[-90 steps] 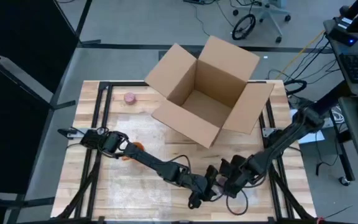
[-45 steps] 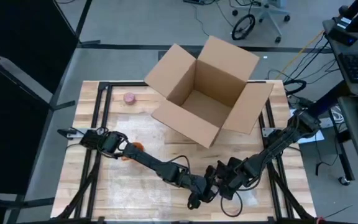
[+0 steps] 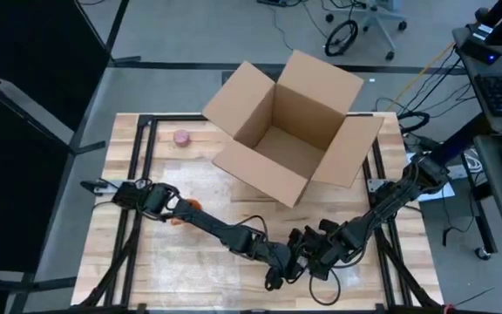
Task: Wrap mug
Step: Wrap the pink mug in the bubble wrap
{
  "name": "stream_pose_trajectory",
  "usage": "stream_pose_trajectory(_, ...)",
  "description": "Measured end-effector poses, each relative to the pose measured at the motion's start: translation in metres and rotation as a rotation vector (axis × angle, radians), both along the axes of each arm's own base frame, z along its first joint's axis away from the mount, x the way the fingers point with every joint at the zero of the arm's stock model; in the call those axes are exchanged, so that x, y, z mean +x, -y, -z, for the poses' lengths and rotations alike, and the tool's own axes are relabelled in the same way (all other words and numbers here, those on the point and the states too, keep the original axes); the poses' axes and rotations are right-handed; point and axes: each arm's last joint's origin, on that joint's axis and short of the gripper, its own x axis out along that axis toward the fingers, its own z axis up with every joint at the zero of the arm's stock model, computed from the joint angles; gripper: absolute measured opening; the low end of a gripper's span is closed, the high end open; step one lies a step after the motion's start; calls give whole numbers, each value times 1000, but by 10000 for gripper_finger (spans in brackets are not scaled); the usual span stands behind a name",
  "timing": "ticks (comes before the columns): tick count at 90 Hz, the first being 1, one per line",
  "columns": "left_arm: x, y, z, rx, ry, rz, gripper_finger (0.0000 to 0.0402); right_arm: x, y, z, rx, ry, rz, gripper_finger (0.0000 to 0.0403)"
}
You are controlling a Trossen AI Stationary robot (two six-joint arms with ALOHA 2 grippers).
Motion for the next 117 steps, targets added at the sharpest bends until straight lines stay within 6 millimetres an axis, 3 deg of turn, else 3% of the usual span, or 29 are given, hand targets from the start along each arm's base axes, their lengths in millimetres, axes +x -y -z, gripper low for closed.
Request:
stream_pose_trajectory(16, 0, 0, 0, 0, -3, 3, 193, 1, 0, 0, 9, 3, 12, 61)
stream_pose_trajectory(39, -1, 1, 0, -6, -6, 15, 193, -3, 7, -14, 44, 32, 43, 254)
stream_pose_trajectory(53, 0, 1, 0, -7, -4, 14, 193, -9, 14, -37, 81, 92, 72, 319)
stream_pose_trajectory(91, 0, 1, 0, -2, -2, 11, 193, -34, 32, -90, 186, 185, 30, 327)
stream_pose_trajectory(117, 0, 1, 0, -2, -1, 9, 193, -46, 43, -104, 153, 222, 49, 327)
